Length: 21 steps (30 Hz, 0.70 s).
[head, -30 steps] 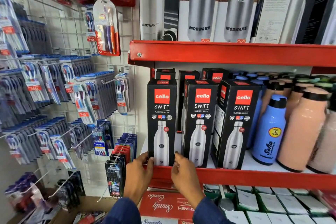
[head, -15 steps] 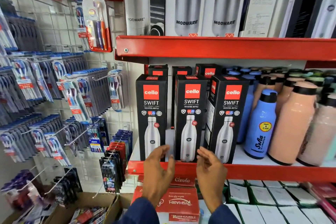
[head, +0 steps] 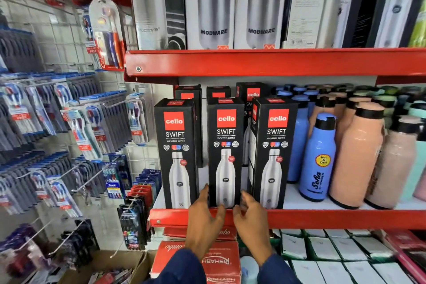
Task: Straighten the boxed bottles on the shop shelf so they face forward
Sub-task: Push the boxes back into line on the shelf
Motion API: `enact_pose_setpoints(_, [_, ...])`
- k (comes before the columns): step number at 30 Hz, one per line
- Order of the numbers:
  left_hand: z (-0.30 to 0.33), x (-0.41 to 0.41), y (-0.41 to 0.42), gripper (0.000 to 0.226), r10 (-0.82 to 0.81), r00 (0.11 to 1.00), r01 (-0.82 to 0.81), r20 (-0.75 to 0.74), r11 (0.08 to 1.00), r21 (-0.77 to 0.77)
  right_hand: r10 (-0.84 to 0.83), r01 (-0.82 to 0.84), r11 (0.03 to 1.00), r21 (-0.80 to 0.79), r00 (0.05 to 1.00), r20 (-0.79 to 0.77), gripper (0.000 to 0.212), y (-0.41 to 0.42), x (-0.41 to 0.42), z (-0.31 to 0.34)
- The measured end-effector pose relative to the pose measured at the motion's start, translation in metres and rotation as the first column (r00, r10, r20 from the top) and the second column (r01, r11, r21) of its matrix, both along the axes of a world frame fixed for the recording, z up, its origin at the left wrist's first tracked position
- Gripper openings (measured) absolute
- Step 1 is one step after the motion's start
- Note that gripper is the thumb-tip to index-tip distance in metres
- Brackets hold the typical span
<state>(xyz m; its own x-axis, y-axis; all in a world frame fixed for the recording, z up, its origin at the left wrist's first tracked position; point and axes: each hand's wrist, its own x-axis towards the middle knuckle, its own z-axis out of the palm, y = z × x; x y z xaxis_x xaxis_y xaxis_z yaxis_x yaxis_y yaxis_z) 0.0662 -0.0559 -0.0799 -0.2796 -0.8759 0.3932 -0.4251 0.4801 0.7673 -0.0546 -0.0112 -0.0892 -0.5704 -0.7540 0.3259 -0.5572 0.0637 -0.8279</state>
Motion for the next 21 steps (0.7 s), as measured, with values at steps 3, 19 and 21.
enact_pose_setpoints(3, [-0.001,0.001,0.001,0.07,0.026,1.0,-0.026,0.013,0.999,0.027,0.022,-0.022,1.0,0.01,1.0,-0.005,0.049,0.003,-0.002,0.0])
enact_pose_setpoints(19, [0.003,0.005,0.022,0.055,0.144,0.978,-0.148,-0.15,0.989,-0.016,0.032,-0.031,0.998,-0.053,0.999,0.011,0.036,0.025,-0.012,0.001])
enact_pose_setpoints(21, [0.004,0.002,0.028,0.044,0.171,0.95,-0.197,-0.263,0.977,-0.078,-0.032,0.039,0.989,-0.145,0.998,0.052,0.027,0.036,-0.02,0.0])
